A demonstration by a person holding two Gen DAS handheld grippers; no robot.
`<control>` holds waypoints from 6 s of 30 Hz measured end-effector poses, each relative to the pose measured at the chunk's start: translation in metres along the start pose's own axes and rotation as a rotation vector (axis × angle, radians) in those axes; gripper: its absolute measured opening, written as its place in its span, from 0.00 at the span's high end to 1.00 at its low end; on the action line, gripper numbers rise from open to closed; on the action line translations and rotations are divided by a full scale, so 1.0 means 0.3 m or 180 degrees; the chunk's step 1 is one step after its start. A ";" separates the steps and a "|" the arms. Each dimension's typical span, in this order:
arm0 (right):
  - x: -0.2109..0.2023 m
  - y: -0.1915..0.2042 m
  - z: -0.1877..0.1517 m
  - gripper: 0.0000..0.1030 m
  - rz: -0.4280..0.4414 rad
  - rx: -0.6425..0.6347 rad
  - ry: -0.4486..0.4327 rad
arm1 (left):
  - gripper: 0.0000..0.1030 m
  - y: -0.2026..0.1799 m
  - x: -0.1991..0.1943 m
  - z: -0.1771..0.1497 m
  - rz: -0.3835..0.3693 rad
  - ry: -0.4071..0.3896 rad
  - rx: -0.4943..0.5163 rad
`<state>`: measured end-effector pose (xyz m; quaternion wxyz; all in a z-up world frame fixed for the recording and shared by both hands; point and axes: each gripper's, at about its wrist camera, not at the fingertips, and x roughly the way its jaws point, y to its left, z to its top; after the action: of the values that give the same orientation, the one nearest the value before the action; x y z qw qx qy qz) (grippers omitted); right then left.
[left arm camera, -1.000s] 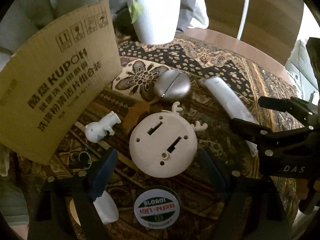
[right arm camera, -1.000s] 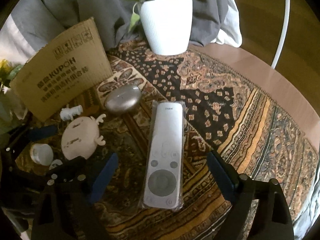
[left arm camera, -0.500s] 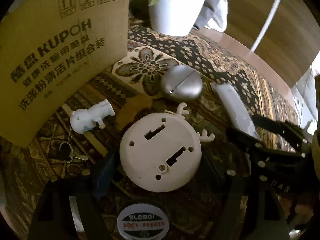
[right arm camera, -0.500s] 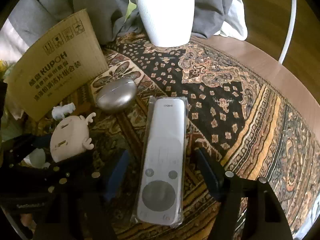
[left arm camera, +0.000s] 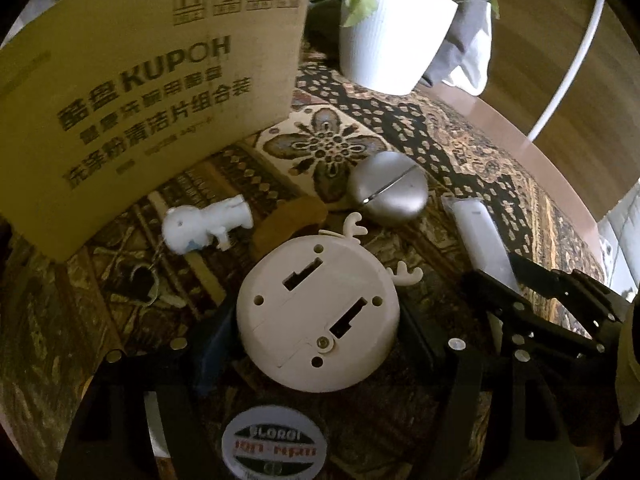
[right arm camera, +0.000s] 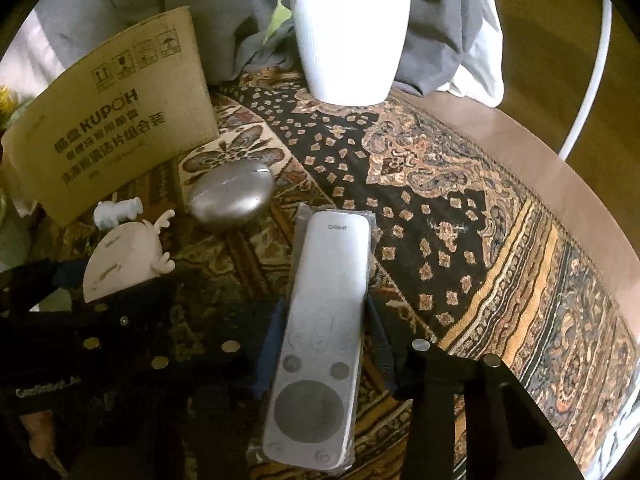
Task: Organize rigid objects
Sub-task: 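Move left tool toward the white deer disc while right tool approaches the bagged white remote, then close left tool on the white deer disc while right tool grips the bagged remote, then carry disc in left tool and remote in right tool into the cardboard box, release, then lift both open tools out of the box and back over the rug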
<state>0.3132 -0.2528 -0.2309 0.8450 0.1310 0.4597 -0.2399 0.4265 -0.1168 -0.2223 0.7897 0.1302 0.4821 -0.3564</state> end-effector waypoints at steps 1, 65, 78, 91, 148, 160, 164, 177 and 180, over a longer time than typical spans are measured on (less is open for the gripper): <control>-0.002 0.002 -0.002 0.59 0.0008 -0.0035 -0.0001 | 0.28 -0.001 -0.004 -0.005 0.0019 -0.0004 -0.0011; -0.455 0.156 0.393 0.62 0.1384 -0.0622 -0.1160 | 0.28 0.062 -0.638 0.250 0.0947 -0.1001 -0.0519; -0.416 0.267 0.556 0.62 0.1459 -0.0485 -0.1122 | 0.28 0.216 -0.624 0.416 0.0901 -0.0823 -0.0479; -0.270 0.326 0.733 0.62 0.1791 0.0218 -0.0657 | 0.28 0.370 -0.529 0.569 0.0832 -0.0412 -0.0482; -0.379 0.315 0.629 0.32 0.1098 -0.0288 -0.0683 | 0.21 0.256 -0.677 0.272 0.1237 -0.0887 -0.0939; -0.408 0.301 0.507 0.29 0.1149 -0.0472 -0.0731 | 0.19 0.195 -0.696 0.115 0.1383 -0.0966 -0.0997; -0.403 0.305 0.468 0.29 0.1179 -0.0560 -0.0699 | 0.19 0.183 -0.676 0.070 0.1356 -0.0909 -0.1062; -0.340 0.294 0.378 0.28 0.1247 -0.0783 -0.0560 | 0.19 0.153 -0.600 -0.008 0.1306 -0.0787 -0.1131; -0.319 0.292 0.363 0.28 0.1261 -0.0803 -0.0504 | 0.19 0.148 -0.575 -0.023 0.1282 -0.0735 -0.1139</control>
<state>0.3928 -0.1992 -0.0914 0.9186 0.0929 0.3837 -0.0198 0.4041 -0.0060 -0.0847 0.9046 0.0405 0.4087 -0.1142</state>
